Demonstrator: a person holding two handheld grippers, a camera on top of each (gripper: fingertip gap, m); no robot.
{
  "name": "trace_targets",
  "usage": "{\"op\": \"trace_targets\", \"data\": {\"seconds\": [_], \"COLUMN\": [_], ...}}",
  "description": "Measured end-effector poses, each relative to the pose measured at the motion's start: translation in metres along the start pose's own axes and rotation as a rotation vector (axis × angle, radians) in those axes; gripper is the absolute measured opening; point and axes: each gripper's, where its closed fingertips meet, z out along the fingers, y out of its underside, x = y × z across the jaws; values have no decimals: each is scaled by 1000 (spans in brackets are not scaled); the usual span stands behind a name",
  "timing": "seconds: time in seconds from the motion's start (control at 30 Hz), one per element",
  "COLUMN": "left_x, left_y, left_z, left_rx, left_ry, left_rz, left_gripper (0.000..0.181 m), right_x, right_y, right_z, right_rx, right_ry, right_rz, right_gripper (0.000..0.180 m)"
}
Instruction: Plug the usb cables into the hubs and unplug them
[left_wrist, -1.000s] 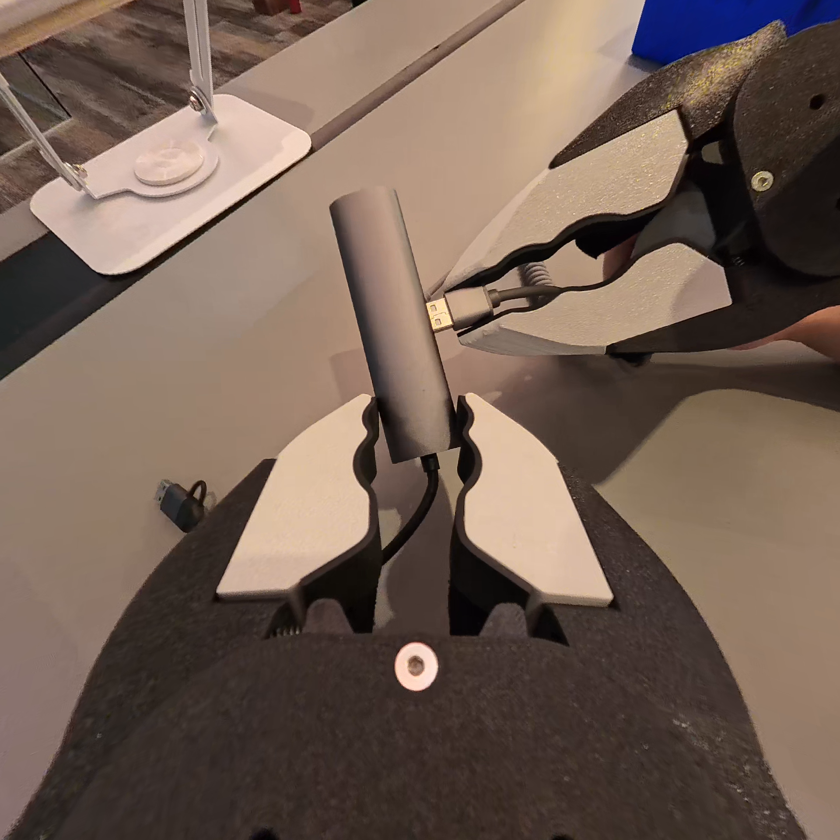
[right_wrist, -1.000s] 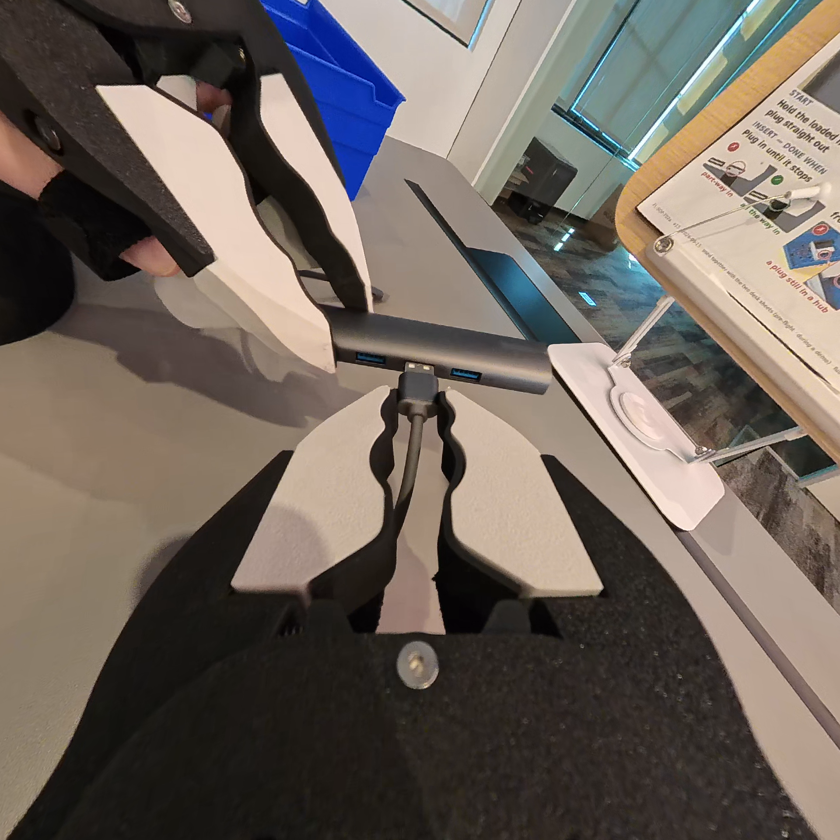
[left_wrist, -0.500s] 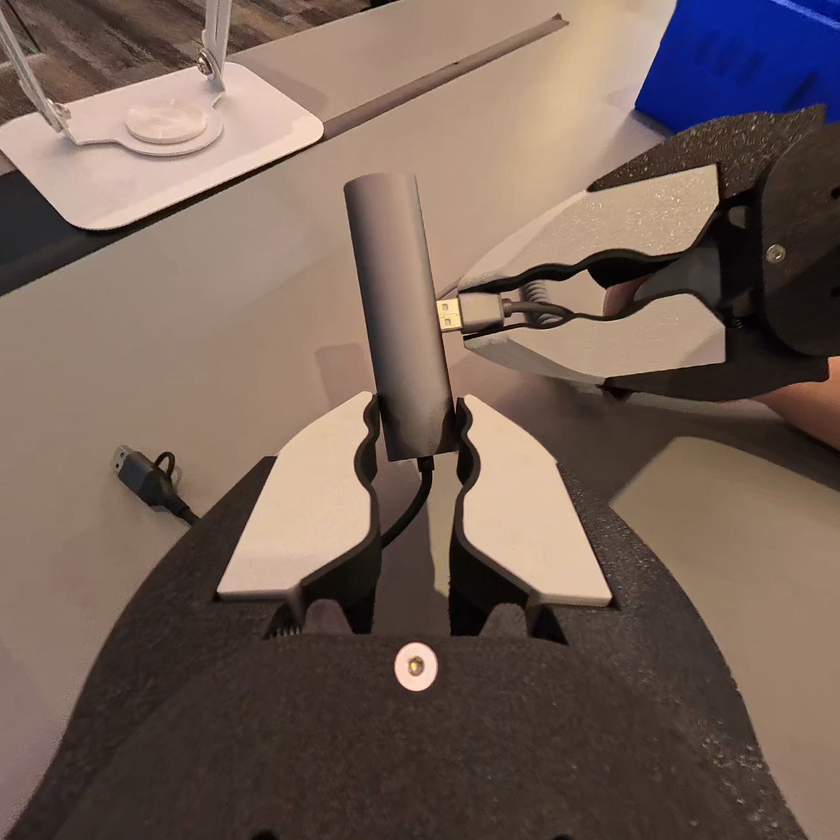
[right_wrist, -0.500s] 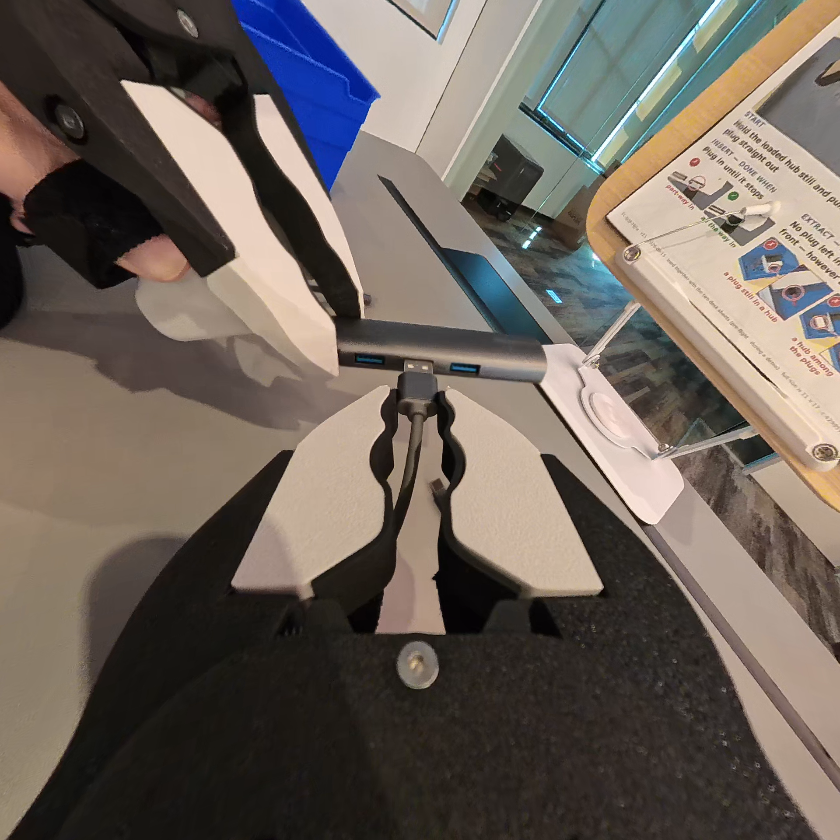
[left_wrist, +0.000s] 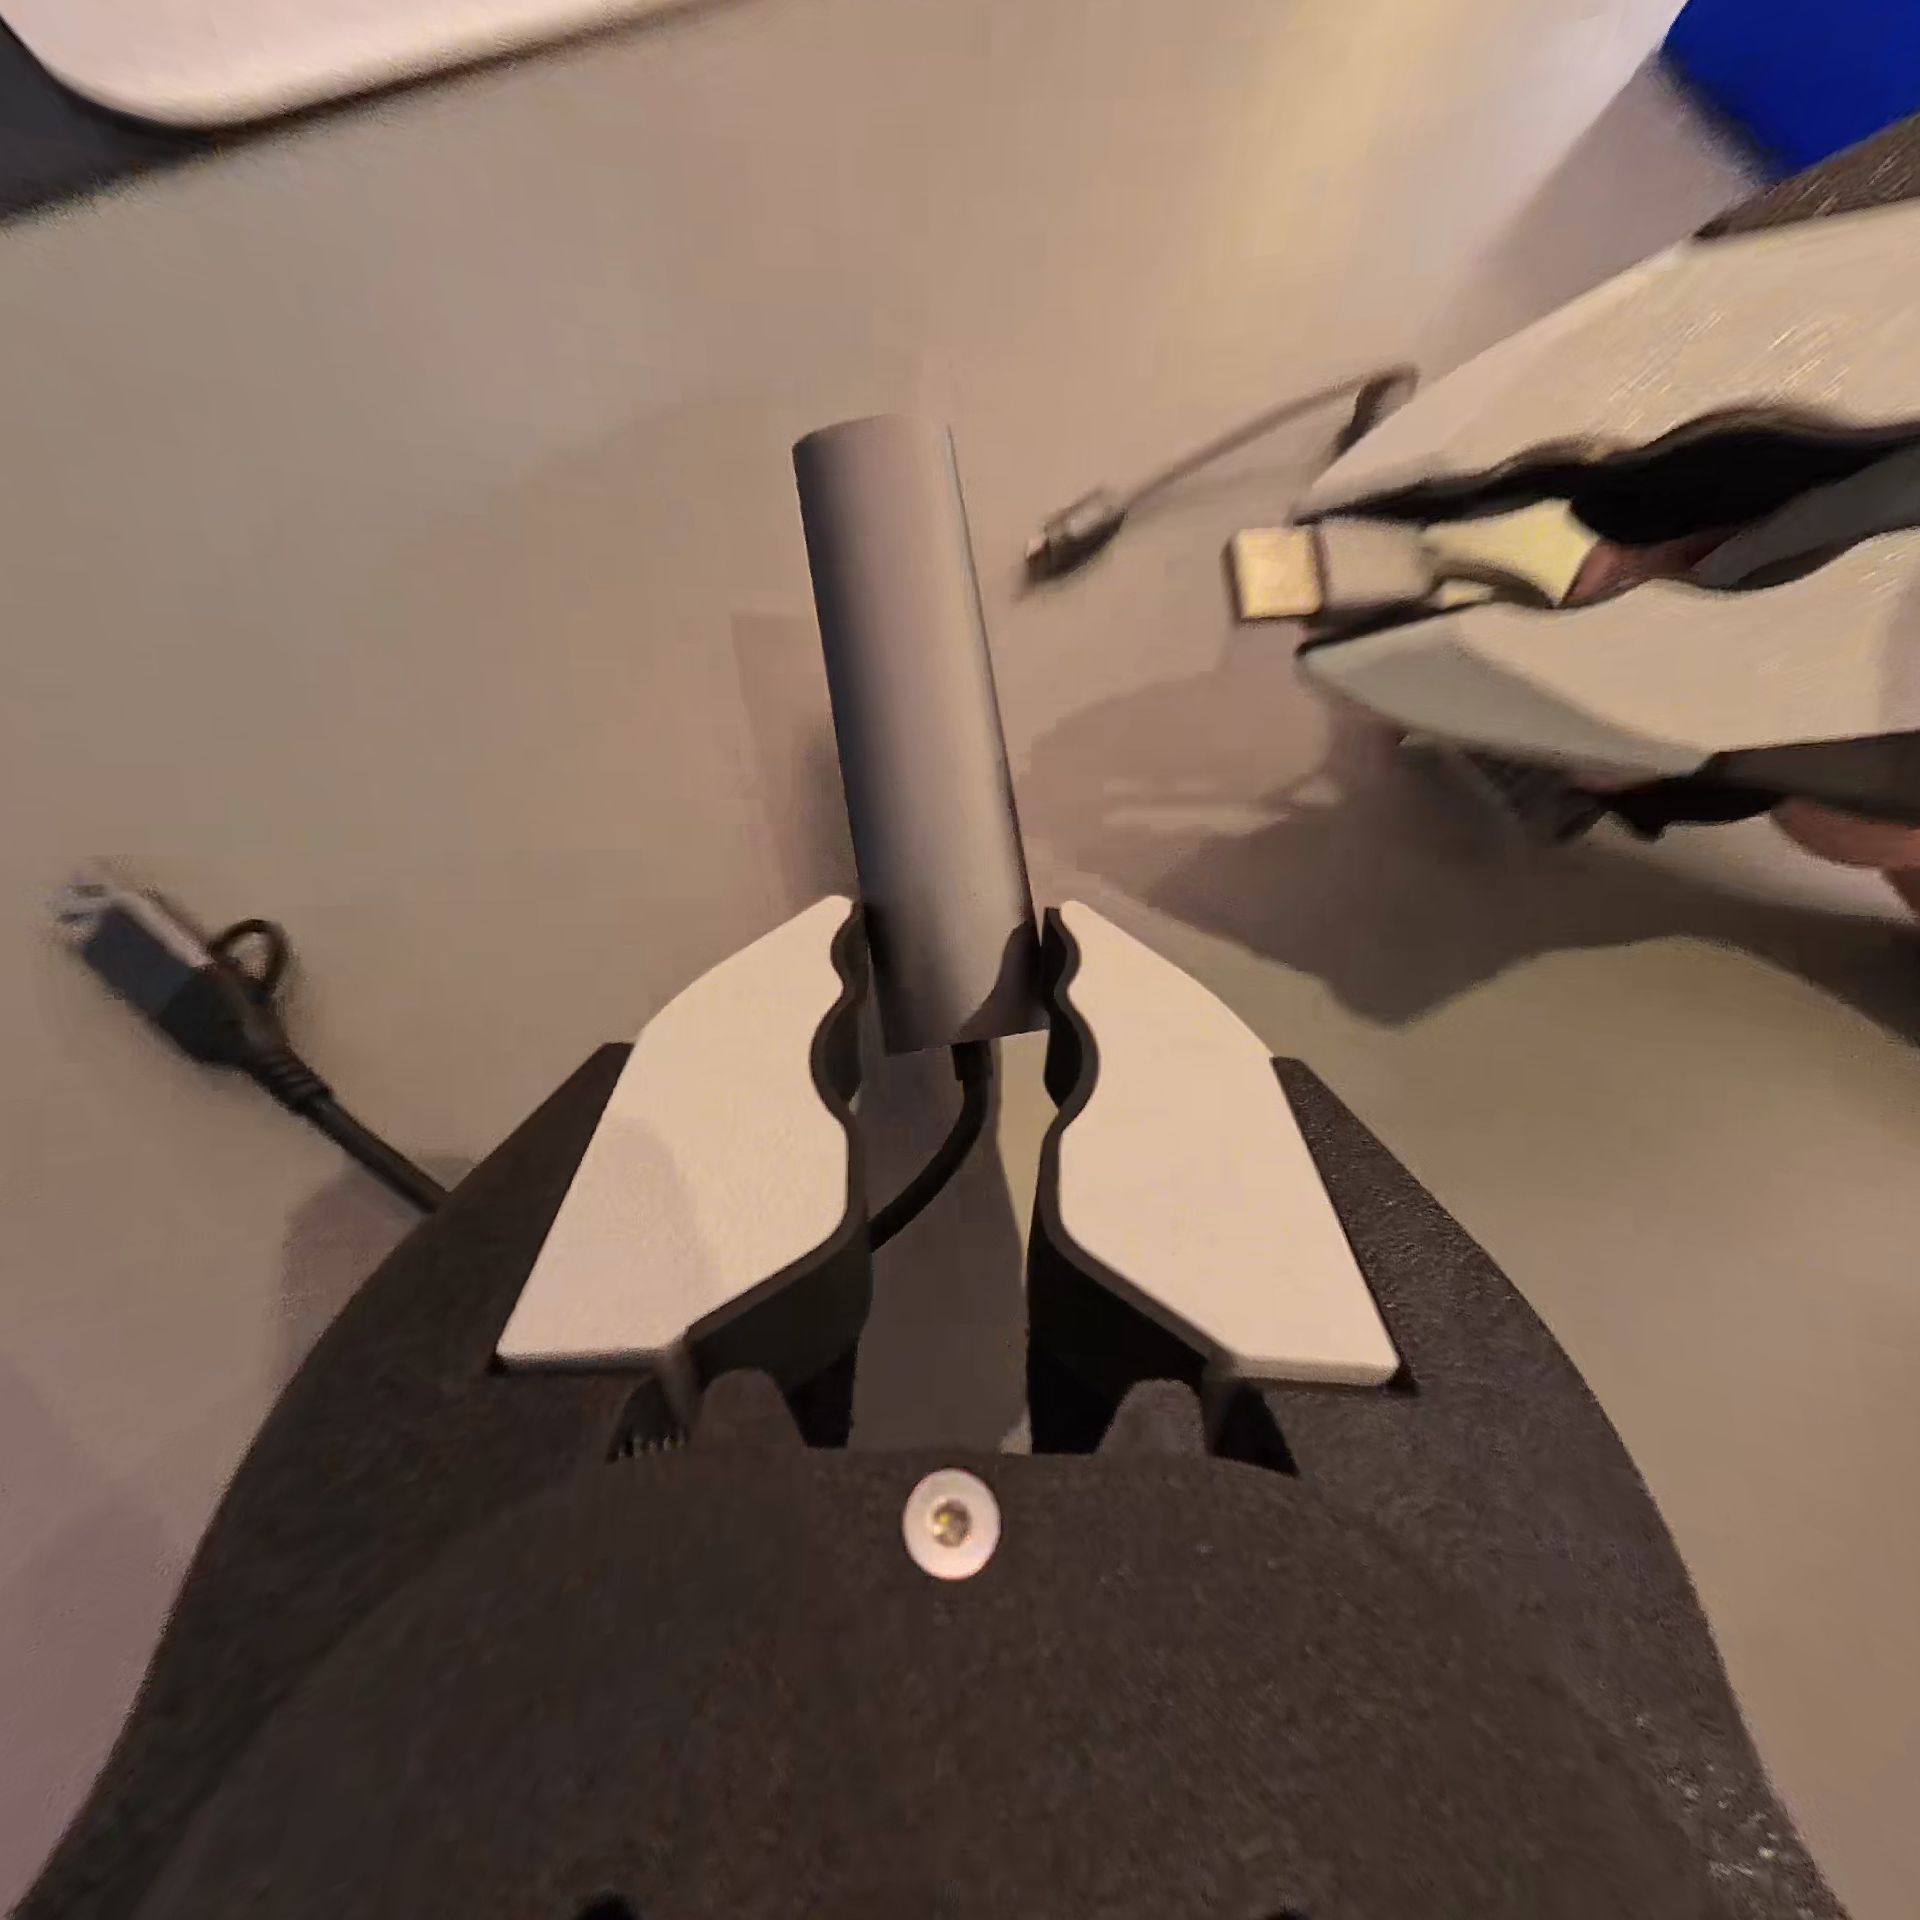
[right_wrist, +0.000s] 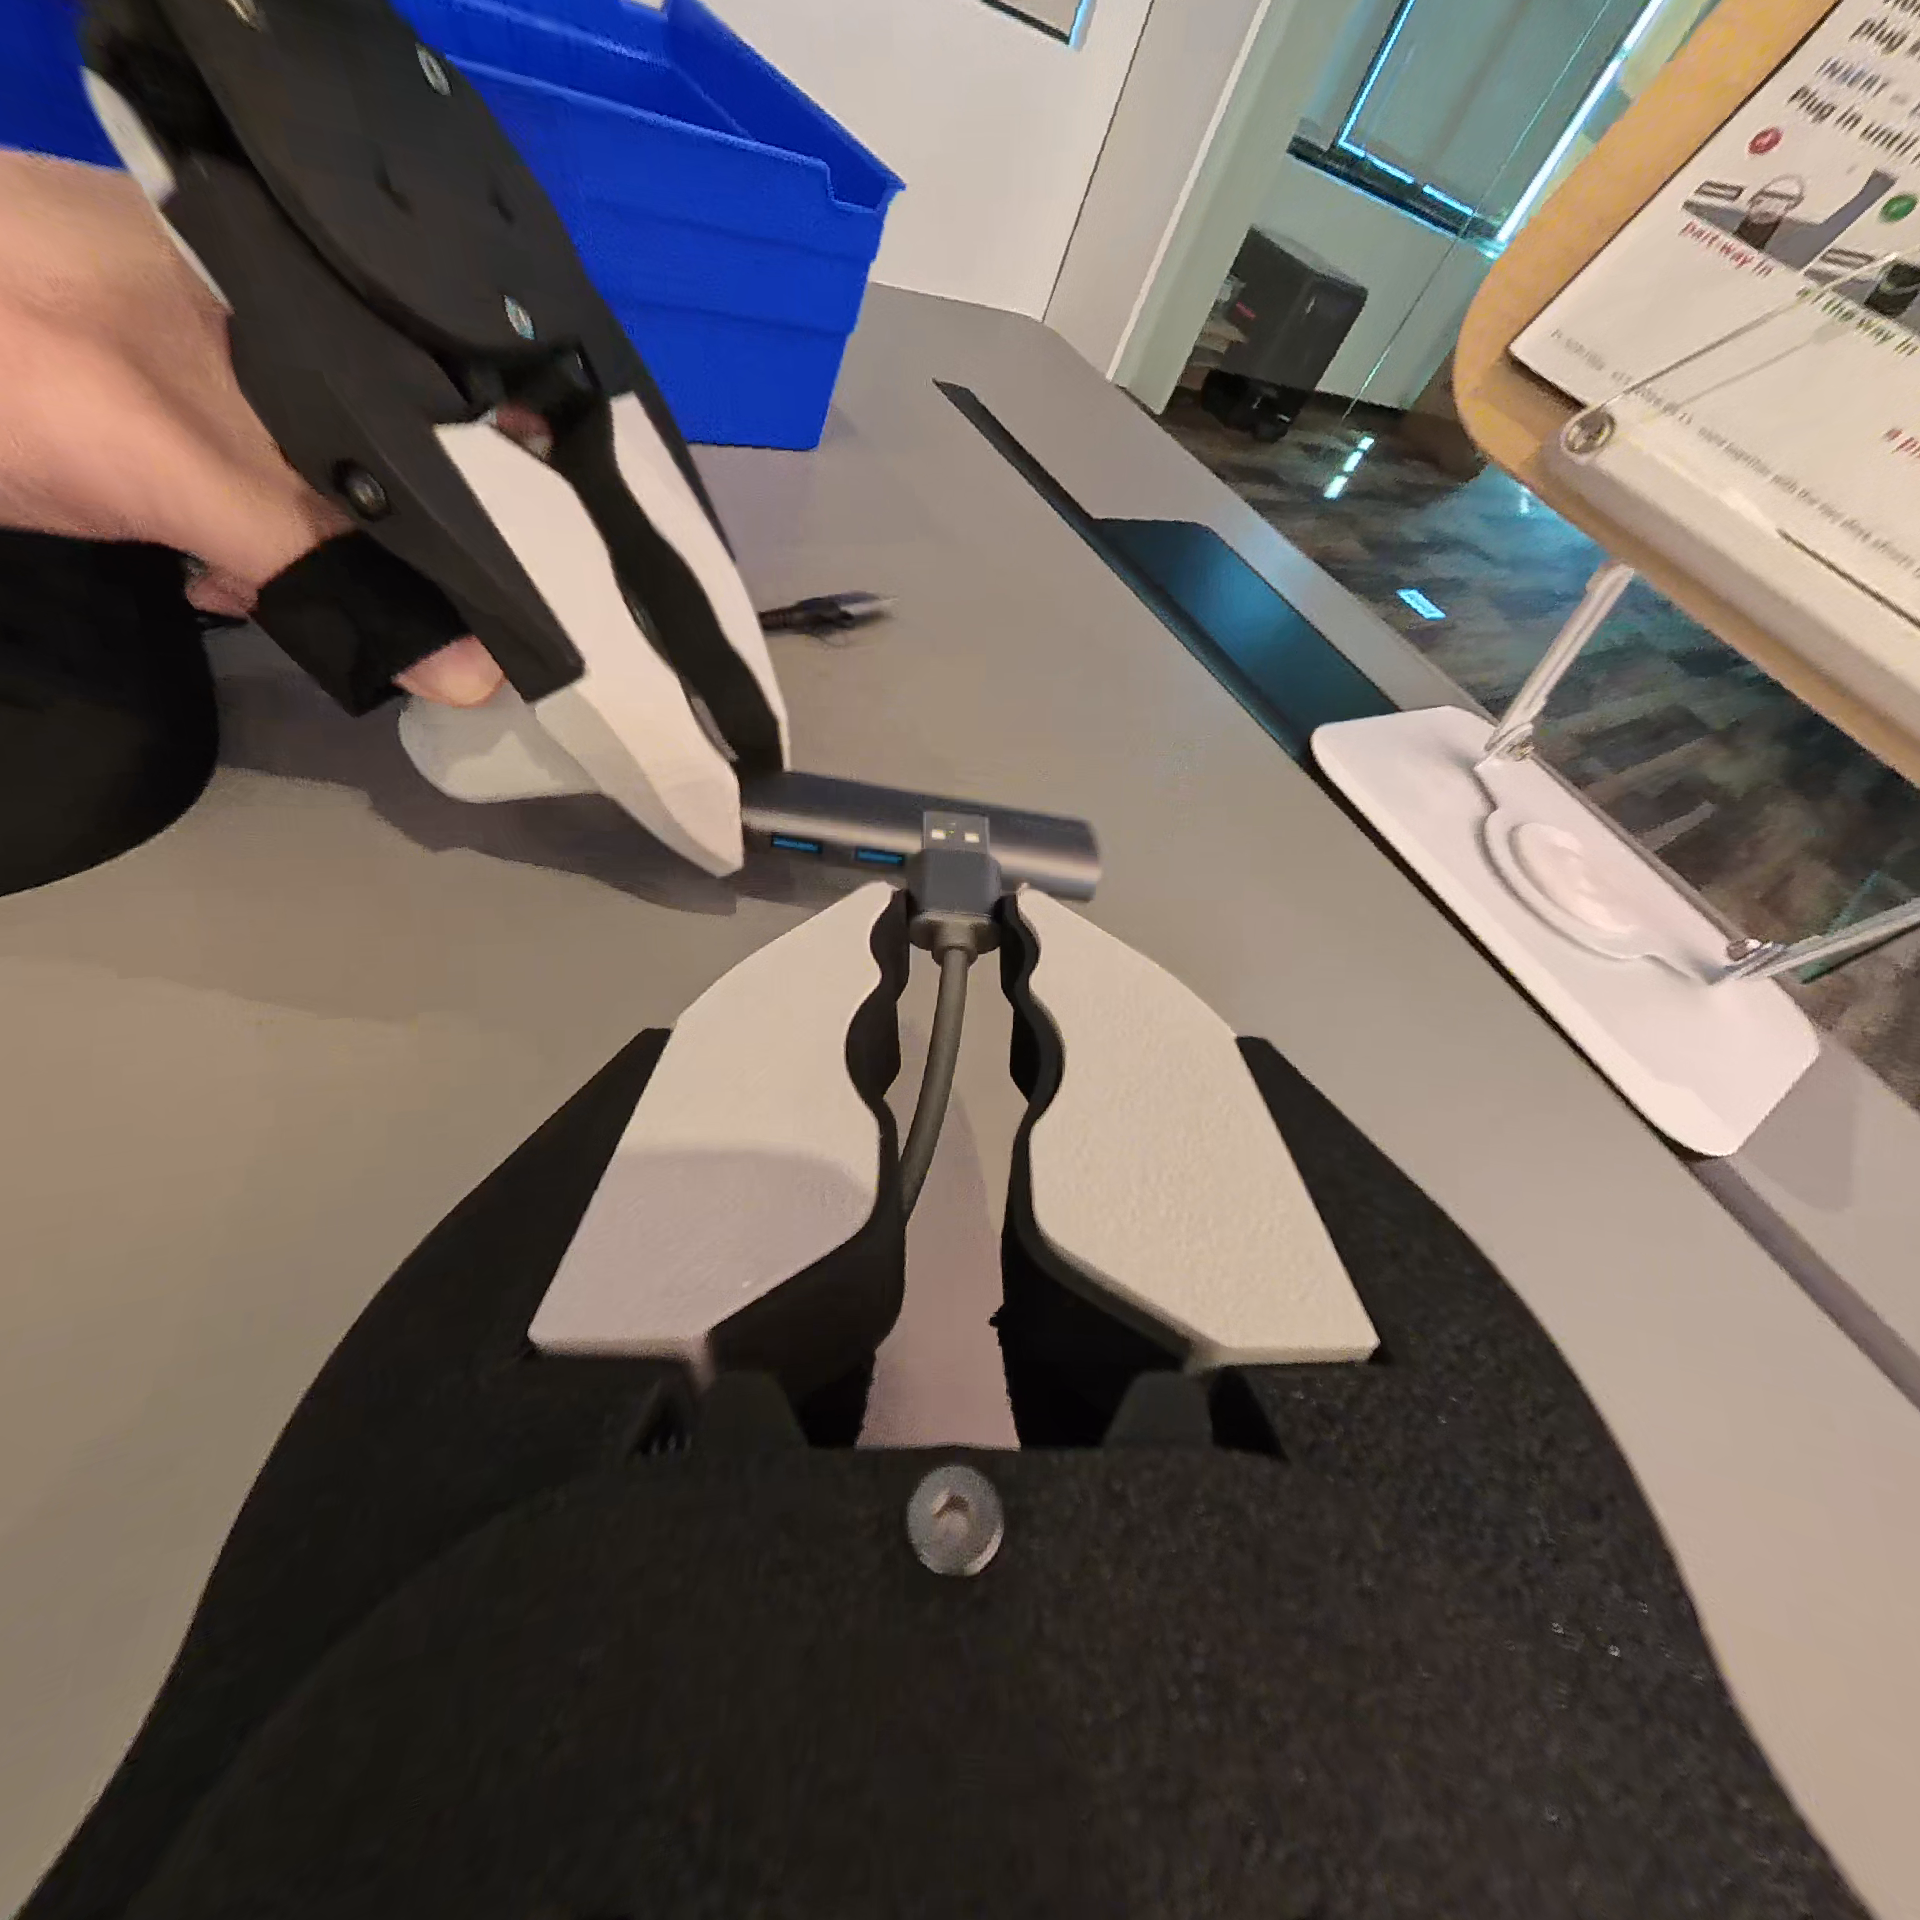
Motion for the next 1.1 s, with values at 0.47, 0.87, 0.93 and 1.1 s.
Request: {"op": "trace_targets", "data": {"seconds": [0.47, 0.87, 0.93, 1.1], "left_x": [4, 83, 86, 90], "left_y": [6, -55, -50, -52], "left_z": [-3, -48, -45, -52], "left_rx": [-26, 311, 282, 299], "left_ry": [86, 722, 718, 766], "left_rz": [-67, -268, -243, -244], "left_gripper": [34, 31, 24, 9], "right_x": [-14, -37, -36, -37], "right_y": [-13, -42, -42, -44], "right_z": [-10, -27, -27, -28], "right_rx": [136, 285, 283, 308], "right_ry": [-130, -203, -196, -203], "right_rz": [-23, -162, -168, -178], "right_gripper": [16, 16, 16, 16]}}
